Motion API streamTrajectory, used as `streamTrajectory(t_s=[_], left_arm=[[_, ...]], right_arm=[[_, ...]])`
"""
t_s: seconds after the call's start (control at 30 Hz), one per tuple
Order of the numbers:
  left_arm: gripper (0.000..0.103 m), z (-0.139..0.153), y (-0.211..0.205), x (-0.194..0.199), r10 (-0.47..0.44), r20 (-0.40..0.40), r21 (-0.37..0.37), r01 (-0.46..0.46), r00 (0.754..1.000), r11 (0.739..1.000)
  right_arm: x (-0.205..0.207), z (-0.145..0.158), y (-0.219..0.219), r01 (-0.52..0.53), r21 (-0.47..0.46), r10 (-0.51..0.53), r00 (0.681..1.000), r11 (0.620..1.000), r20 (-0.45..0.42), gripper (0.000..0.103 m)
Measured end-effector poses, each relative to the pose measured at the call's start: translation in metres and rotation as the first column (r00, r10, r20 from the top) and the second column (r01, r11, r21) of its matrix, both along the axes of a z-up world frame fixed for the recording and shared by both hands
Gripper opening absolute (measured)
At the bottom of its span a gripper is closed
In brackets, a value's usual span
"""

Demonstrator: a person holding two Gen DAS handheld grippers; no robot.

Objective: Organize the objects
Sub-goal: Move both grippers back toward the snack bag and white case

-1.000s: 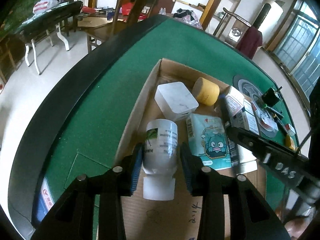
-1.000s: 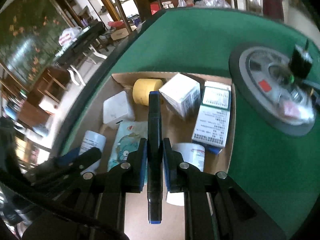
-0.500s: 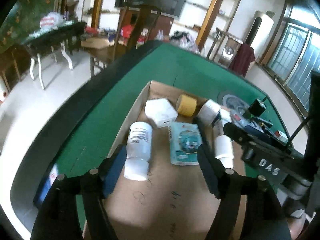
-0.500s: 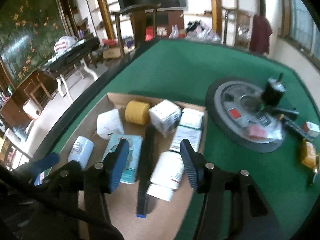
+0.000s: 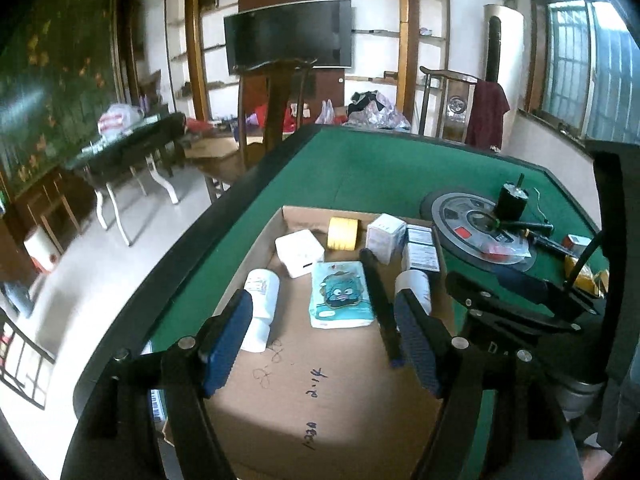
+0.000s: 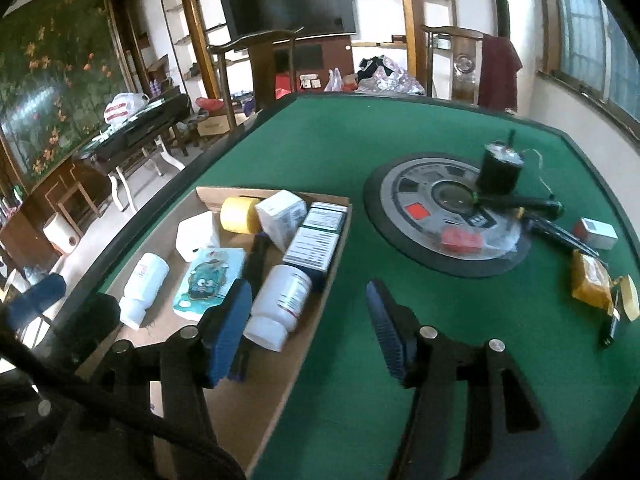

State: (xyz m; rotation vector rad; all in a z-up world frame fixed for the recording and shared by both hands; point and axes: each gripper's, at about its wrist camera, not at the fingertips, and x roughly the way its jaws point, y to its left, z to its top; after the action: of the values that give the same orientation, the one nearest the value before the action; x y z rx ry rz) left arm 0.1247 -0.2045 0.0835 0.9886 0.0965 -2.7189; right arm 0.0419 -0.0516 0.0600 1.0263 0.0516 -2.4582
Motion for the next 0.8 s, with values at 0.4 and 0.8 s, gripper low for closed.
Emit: streamTrajectory(t_s=[0.4,0.8], left_arm=[[0.068,0.007,0.06,0.002,-0.067,0.014,-0.086,0.068,0.998,0.994],[0.068,0.007,0.107,-0.002,-0.2,0.057,-0.038,0.203,0.978,0.979]], right_arm=[[-0.003,0.0,0.064,0.079,-0.061,-0.078,0.997,0.995,0.011,0.06],[-0.027,0.007,0.148,0.138,-0.16,-0.131,0.99,0.977,0.055,0.06]])
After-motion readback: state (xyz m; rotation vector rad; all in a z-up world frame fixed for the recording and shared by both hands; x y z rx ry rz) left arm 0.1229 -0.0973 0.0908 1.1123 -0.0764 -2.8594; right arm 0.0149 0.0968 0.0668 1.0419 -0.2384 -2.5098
